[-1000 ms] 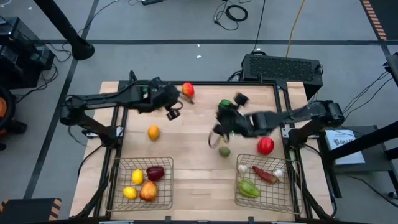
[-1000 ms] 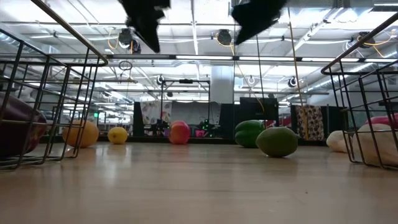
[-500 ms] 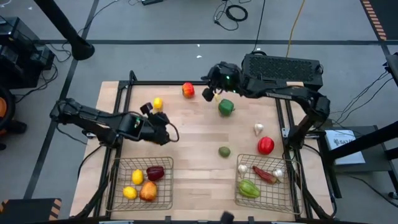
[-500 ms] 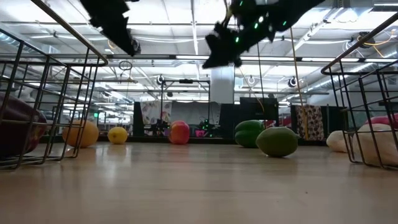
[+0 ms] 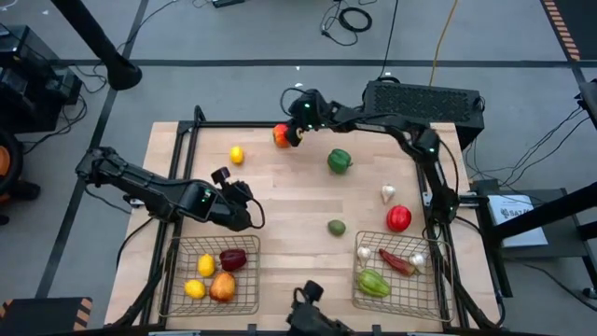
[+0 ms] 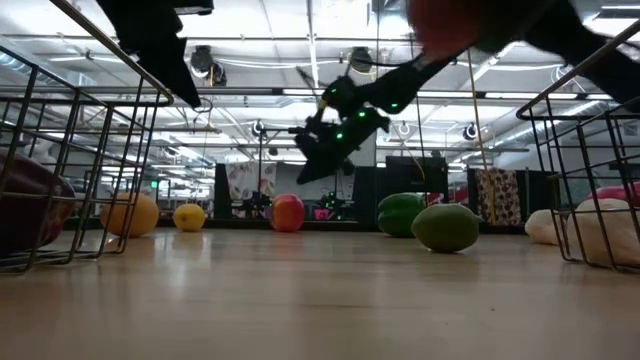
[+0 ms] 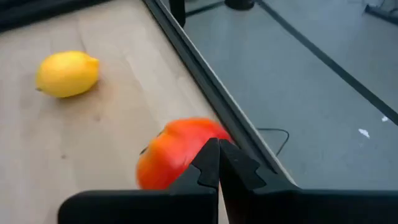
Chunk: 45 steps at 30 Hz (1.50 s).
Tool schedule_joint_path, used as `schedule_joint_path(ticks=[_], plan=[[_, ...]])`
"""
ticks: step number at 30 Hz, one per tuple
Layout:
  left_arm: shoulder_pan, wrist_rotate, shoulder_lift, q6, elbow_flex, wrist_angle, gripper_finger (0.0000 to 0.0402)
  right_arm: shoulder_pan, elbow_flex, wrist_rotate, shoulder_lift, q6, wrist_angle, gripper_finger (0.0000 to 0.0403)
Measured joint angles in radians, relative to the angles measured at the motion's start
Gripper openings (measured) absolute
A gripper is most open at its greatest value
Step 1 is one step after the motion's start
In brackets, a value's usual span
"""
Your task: Sort produce into baskets
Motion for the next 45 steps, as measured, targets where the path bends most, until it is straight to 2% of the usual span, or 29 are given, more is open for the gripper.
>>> schedule_joint_path(ticks=[7, 12, 16, 23, 26, 28, 34, 40, 45], plan=[[-0.021, 0.001, 0.0, -0.019, 0.0, -0.001, 0.0061, -0.003, 0.336, 0.004, 0.164, -0.051, -0.293, 0.0001], [-0.042, 0.005, 0.0, -0.027, 0.0, -0.002, 0.0061, -0.008, 0.446, 0.004, 0.245, -0.059, -0.323, 0.0], [-0.058, 0.006, 0.0, -0.05, 0.0, -0.003, 0.0061, -0.01, 0.455, -0.006, 0.276, -0.052, -0.337, 0.0], [-0.078, 0.006, 0.0, -0.051, 0.0, -0.002, 0.0061, -0.007, 0.454, -0.087, 0.268, -0.017, -0.42, 0.0], [-0.08, 0.006, 0.0, -0.051, 0.0, -0.002, 0.0061, -0.002, 0.454, -0.204, 0.26, -0.005, -0.422, 0.0], [-0.084, 0.006, 0.0, -0.051, 0.0, -0.002, 0.0061, 0.001, 0.455, -0.229, 0.259, 0.001, -0.44, 0.0], [-0.085, 0.009, 0.0, -0.051, 0.0, -0.002, 0.0061, 0.022, 0.453, -0.232, 0.242, 0.009, -0.506, 0.0], [-0.086, 0.008, 0.0, -0.043, 0.0, 0.001, 0.0061, 0.031, 0.454, -0.156, 0.193, 0.029, -0.412, 0.0], [-0.085, 0.007, 0.0, -0.042, 0.0, -0.001, 0.0061, 0.03, 0.454, -0.181, 0.193, 0.032, -0.355, 0.0]])
